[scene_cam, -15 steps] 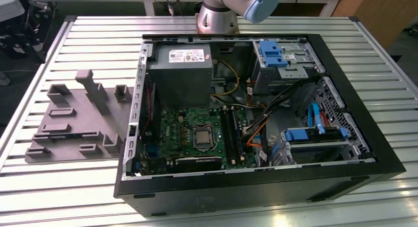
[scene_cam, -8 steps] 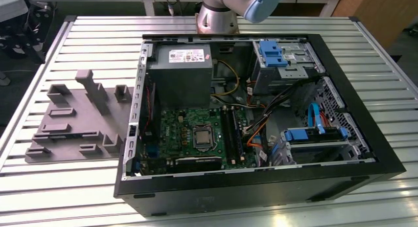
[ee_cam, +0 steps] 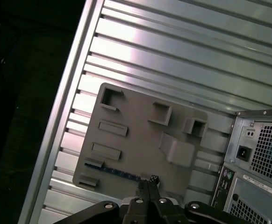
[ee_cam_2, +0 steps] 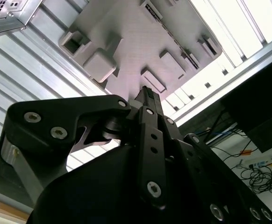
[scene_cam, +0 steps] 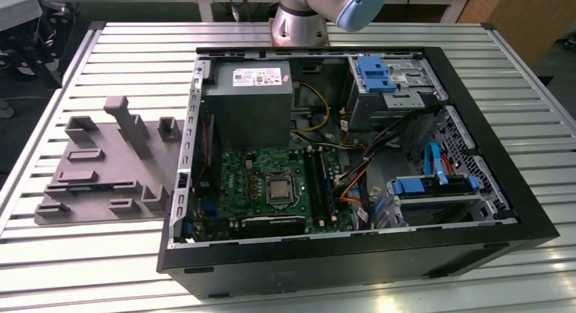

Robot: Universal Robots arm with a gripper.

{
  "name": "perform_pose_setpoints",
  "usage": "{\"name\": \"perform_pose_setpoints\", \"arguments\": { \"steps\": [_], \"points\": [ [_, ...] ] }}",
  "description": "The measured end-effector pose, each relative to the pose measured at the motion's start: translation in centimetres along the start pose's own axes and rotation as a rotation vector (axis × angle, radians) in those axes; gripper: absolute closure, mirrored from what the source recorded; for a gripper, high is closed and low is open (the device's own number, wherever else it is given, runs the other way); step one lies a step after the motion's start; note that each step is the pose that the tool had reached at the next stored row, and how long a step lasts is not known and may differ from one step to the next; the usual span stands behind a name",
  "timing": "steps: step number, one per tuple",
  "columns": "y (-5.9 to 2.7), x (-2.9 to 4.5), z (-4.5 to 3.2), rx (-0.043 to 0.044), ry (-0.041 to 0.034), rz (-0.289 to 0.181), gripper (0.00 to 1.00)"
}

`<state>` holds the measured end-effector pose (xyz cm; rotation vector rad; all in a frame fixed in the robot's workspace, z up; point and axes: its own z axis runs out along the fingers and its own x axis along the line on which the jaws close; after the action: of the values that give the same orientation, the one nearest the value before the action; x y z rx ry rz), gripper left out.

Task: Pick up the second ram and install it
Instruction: 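Pick up the second ram and move it above second insertion slot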

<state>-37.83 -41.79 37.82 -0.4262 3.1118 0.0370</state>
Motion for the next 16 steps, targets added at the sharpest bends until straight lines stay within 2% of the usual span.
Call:
{"name": "perform_pose_setpoints", "arguments": {
  "steps": [16],
  "points": [
    [0.00, 0.00, 0.01, 0.0000, 0.0002, -0.013, 0.89]
  ]
}}
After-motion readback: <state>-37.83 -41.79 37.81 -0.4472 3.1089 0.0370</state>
